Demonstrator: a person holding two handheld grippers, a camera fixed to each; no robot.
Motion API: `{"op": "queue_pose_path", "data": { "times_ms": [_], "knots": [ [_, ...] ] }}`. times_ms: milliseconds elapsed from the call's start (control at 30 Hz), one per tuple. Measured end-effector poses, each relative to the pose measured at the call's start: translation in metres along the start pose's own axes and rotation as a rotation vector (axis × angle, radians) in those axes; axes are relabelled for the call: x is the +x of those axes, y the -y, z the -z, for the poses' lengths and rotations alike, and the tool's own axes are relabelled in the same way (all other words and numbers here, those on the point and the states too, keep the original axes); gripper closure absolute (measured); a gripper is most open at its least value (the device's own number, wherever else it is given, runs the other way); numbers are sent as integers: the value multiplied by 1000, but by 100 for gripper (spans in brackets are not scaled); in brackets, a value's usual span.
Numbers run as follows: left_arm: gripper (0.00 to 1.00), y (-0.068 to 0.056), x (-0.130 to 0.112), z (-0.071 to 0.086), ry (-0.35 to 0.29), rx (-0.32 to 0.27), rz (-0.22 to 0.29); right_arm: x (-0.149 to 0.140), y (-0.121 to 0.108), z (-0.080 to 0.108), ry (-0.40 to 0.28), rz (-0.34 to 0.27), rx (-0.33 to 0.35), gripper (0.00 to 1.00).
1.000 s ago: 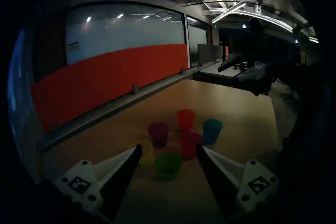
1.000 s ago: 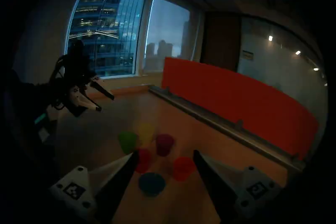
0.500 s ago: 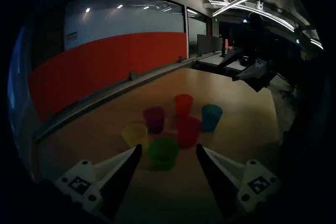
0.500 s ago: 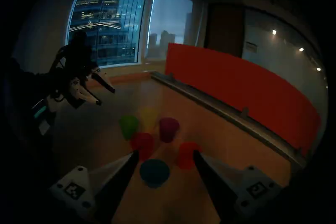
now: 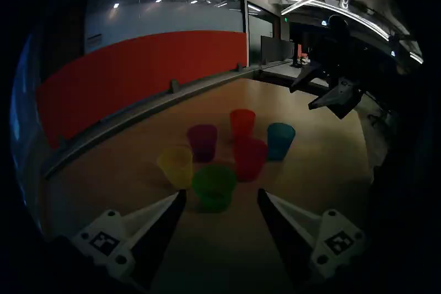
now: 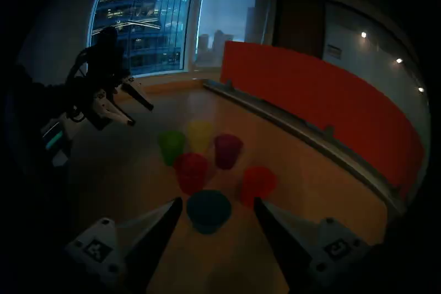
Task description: Pour water
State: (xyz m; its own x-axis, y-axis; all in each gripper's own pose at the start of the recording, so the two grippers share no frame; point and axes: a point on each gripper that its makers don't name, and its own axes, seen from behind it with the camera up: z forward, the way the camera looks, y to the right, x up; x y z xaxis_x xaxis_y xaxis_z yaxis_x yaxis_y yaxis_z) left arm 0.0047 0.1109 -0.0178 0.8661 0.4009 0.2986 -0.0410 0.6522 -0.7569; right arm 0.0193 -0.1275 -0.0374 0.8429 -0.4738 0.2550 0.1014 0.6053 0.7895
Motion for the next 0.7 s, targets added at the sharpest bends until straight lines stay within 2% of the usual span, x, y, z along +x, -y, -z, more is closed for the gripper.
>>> {"op": "queue_pose_path", "data": {
  "times_ms": [700],
  "knots": [
    [4,-6,-32,-16,72,-15,11,-49,15,-21,74,-17,20,3]
  ]
}}
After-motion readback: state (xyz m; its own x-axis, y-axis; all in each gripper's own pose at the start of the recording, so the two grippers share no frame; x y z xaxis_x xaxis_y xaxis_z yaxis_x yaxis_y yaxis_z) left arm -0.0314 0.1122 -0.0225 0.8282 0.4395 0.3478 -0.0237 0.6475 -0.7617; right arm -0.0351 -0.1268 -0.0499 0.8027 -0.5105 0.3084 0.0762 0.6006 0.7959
